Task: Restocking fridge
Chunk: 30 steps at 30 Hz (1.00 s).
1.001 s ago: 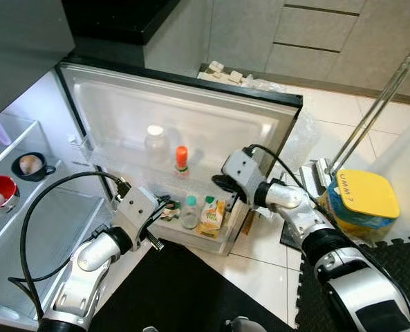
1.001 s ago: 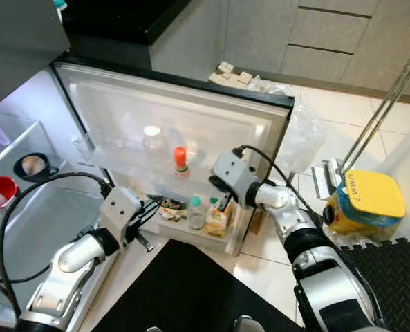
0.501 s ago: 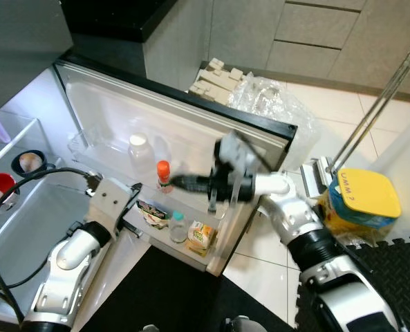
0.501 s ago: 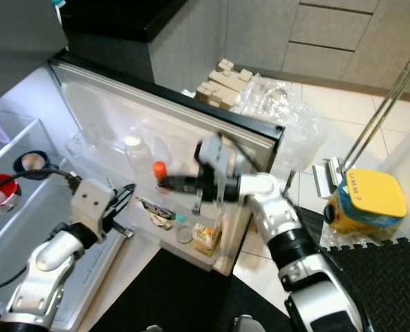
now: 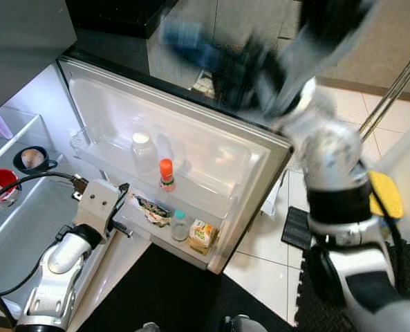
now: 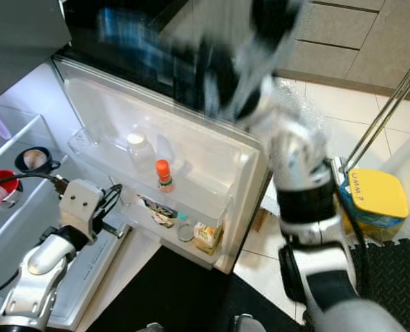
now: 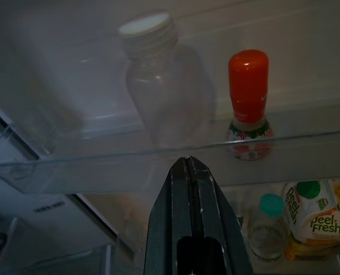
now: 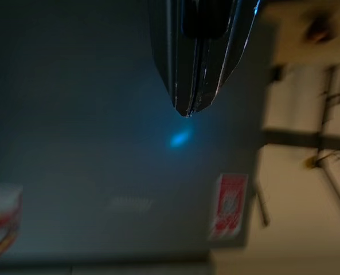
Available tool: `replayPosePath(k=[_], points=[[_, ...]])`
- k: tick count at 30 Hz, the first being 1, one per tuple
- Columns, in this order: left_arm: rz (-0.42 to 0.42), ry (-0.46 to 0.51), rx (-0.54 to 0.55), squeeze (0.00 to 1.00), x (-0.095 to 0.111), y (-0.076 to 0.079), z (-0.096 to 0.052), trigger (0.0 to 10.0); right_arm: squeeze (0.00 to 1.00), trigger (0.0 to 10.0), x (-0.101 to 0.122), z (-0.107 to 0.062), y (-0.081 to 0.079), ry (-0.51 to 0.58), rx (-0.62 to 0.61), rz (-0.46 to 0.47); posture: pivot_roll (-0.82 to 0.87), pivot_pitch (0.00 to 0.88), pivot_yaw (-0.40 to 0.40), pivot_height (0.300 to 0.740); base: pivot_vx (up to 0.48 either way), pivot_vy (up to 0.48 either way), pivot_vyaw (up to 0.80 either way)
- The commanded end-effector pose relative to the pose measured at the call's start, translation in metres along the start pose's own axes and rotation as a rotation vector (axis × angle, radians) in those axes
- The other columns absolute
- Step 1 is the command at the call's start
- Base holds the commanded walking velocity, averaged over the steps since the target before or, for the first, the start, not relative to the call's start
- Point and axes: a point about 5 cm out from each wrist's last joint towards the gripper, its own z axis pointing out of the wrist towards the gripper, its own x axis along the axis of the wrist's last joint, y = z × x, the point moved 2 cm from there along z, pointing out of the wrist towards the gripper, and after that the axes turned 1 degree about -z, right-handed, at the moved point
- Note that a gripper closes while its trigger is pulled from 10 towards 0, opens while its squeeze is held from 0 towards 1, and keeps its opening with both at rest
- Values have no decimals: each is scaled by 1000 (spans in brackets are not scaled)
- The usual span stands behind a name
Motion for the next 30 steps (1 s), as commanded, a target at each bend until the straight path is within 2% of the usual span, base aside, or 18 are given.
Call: replayPosePath(k=[1,2,3,4,5,8,9,10,11,12,13,15,16,18,23,24,27,30], points=[[-35,-30,-35,0,-8,9,-1,10000,0,10000,3,-22,36,-45,-227,-83,-93,141,-33,731,0,0,0],[-34,-41,-59,0,-11,12,-1,10000,0,10000,9,-48,68,-120,-404,-191,-93,142,-38,731,0,0,0],[-34,-41,-59,0,-11,12,-1,10000,0,10000,9,-48,68,-120,-404,-191,-93,142,-38,731,0,0,0],[-29,-48,-72,0,-12,14,-1,10000,0,10000,14,-76,89,-199,-540,-256,-93,141,-41,731,0,0,0],[-29,-48,-72,0,-12,14,-1,10000,0,10000,14,-76,89,-199,-540,-256,-93,141,-41,731,0,0,0],[-35,-57,-66,0,-16,13,-3,10000,0,10000,22,-142,114,-364,-783,-376,-96,142,-38,731,0,0,0],[-35,-57,-66,0,-16,13,-3,10000,0,10000,22,-142,114,-364,-783,-376,-96,142,-38,731,0,0,0],[-41,-62,-60,0,-17,13,-4,10000,0,10000,23,-159,117,-408,-838,-406,-96,142,-38,731,0,0,0],[-41,-62,-60,0,-17,13,-4,10000,0,10000,23,-159,117,-408,-838,-406,-96,142,-38,731,0,0,0],[-38,-70,-62,0,-19,13,-5,10000,0,10000,20,-178,119,-478,-887,-428,-97,145,-36,731,0,0,0],[-38,-70,-62,0,-19,13,-5,10000,0,10000,20,-178,119,-478,-887,-428,-97,145,-36,731,0,0,0],[-31,-96,-76,0,-24,14,-8,10000,0,10000,7,-227,118,-599,-1011,-420,-94,148,-35,731,0,0,0],[-31,-96,-76,0,-24,14,-8,10000,0,10000,7,-227,118,-599,-1011,-420,-94,148,-35,731,0,0,0],[-26,-110,-90,0,-27,16,-10,10000,0,10000,-15,-289,104,-681,-1154,-326,-90,152,-31,731,0,0,0],[-42,-116,-117,0,-28,20,-11,10000,0,10000,-50,-316,80,-691,-1105,-172,-90,154,-26,731,0,0,0],[-42,-116,-117,0,-28,20,-11,10000,0,10000,-50,-316,80,-691,-1105,-172,-90,154,-26,731,0,0,0],[-48,-116,-134,0,-29,23,-12,10000,0,10000,-84,-323,57,-660,-1028,-30,-87,155,-23,731,0,0,0],[-49,-115,-134,0,-29,23,-12,10000,0,10000,-90,-323,53,-649,-1016,-9,-87,153,-22,731,0,0,0]])
